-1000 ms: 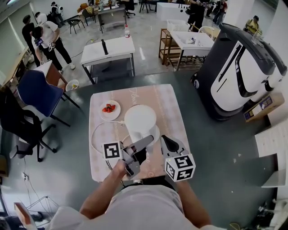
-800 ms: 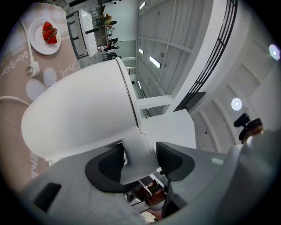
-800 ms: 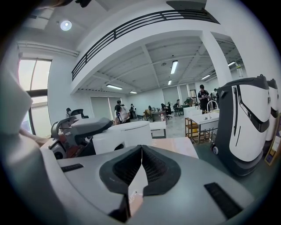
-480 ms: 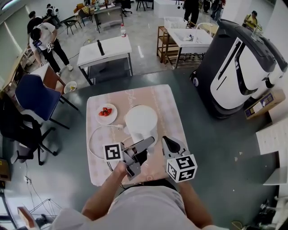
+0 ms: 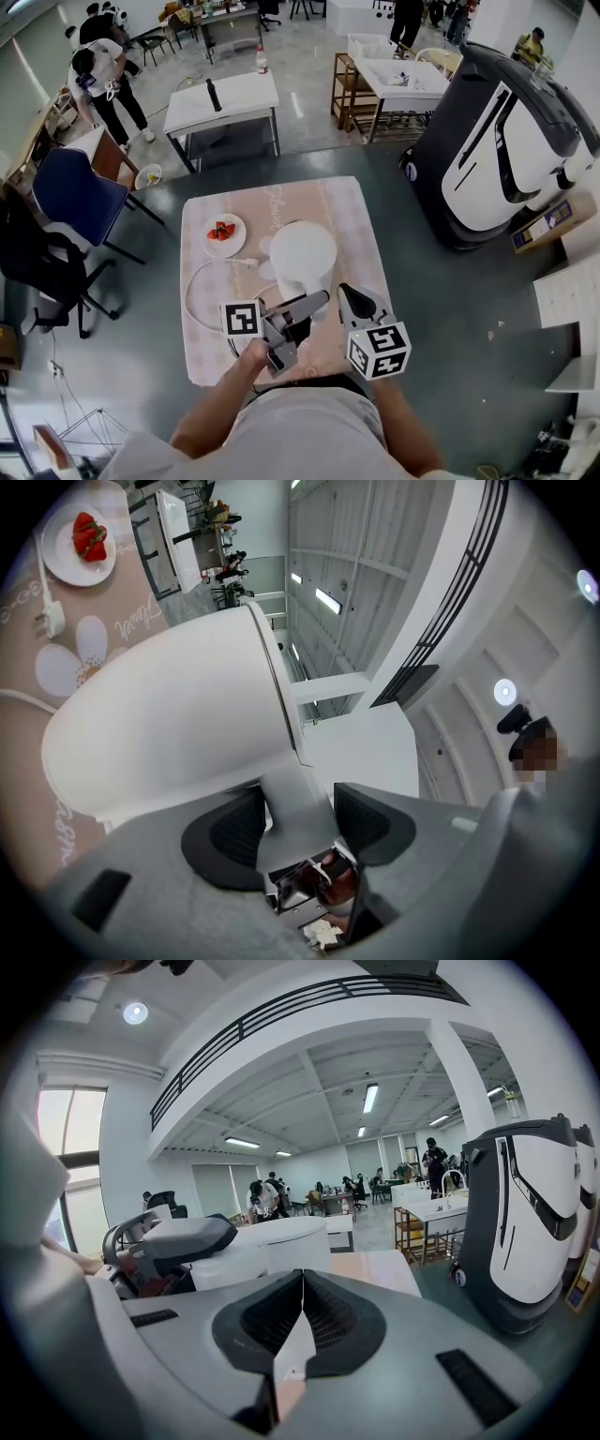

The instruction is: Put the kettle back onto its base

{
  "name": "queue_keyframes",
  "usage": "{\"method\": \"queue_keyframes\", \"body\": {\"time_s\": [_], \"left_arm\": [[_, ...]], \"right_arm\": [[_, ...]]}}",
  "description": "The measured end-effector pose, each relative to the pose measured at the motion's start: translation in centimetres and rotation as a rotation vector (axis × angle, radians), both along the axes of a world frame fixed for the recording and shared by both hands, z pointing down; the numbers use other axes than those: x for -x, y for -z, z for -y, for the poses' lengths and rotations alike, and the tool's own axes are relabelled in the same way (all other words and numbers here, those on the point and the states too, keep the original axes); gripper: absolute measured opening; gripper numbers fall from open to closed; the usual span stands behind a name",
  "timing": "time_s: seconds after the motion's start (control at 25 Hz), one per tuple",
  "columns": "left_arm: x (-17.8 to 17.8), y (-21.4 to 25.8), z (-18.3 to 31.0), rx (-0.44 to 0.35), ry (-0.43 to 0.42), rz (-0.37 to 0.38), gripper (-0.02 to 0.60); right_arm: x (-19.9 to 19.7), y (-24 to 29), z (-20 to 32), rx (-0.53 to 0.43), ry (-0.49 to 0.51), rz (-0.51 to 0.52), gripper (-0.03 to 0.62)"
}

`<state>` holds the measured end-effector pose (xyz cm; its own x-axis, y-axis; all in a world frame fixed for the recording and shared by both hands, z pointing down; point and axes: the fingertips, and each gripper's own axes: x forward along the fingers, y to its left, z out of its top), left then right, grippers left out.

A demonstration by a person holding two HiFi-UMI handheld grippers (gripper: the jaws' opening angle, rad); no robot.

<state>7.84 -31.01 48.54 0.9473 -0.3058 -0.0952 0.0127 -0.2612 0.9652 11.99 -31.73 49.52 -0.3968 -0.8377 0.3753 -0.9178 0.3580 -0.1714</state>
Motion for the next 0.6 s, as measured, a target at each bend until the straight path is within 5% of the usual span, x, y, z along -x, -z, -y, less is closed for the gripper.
{"method": "queue_keyframes", "body": {"time_s": [0.6], "left_arm": [[-0.3,-1.5,-2.0,-0.062,-0.068,0.084,0.235]], "right_arm": [[0.8,-0.3,-1.0,0.001,-0.008,0.007,0.005]]}}
